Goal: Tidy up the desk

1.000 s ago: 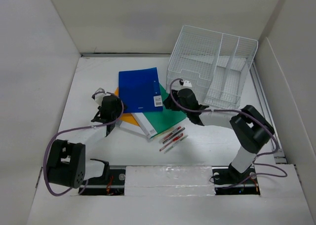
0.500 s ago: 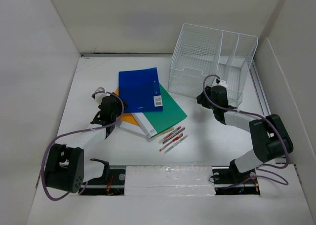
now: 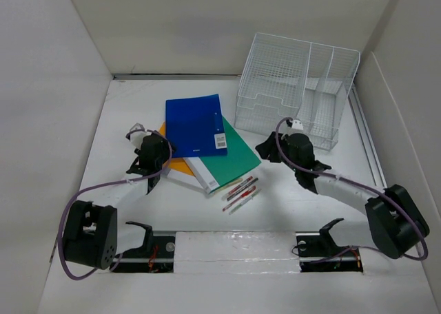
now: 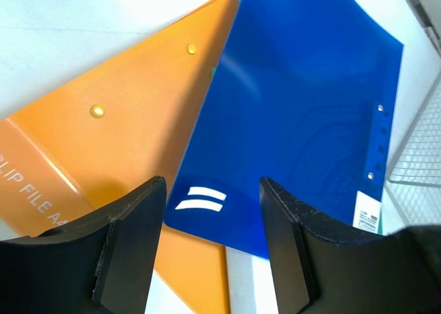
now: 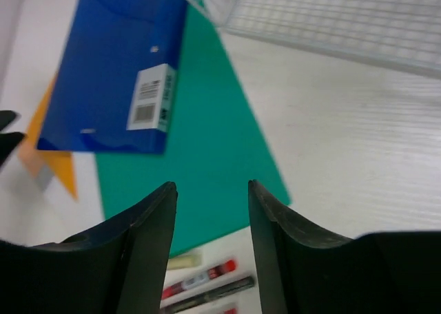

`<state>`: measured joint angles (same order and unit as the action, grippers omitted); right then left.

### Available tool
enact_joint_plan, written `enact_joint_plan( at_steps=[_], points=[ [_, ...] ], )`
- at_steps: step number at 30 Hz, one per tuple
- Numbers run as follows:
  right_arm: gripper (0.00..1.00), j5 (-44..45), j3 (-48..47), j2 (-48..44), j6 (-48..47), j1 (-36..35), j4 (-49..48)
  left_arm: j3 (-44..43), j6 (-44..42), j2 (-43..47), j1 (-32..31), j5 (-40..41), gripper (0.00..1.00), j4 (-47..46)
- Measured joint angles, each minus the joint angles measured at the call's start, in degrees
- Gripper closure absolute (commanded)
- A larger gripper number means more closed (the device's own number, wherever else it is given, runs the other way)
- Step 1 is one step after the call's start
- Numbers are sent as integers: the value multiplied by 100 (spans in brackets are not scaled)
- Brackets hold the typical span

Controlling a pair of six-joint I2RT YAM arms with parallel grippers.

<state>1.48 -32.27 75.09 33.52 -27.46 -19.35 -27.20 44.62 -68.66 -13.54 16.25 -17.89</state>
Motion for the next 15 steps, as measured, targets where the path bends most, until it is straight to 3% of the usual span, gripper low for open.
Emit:
enact_joint_plan(
  at_steps=[2,4,5,9,15],
  points=[
    [62,-26,63,-170,39,-254,-120,50,2,0,0,46,48,15],
    [66,-28,-37,37,76,-492,-323,101,2,0,0,55,48,37],
    [66,-52,-153,243,79,-608,-367,111,0,0,0,57,48,63],
    [49,-153,-896,1423,142,-973,-501,111,-9,-28,0,59,48,81],
    [52,-201,-1572,2634,345,-1119,-824,111,-20,-138,11,50,49,39]
  ],
)
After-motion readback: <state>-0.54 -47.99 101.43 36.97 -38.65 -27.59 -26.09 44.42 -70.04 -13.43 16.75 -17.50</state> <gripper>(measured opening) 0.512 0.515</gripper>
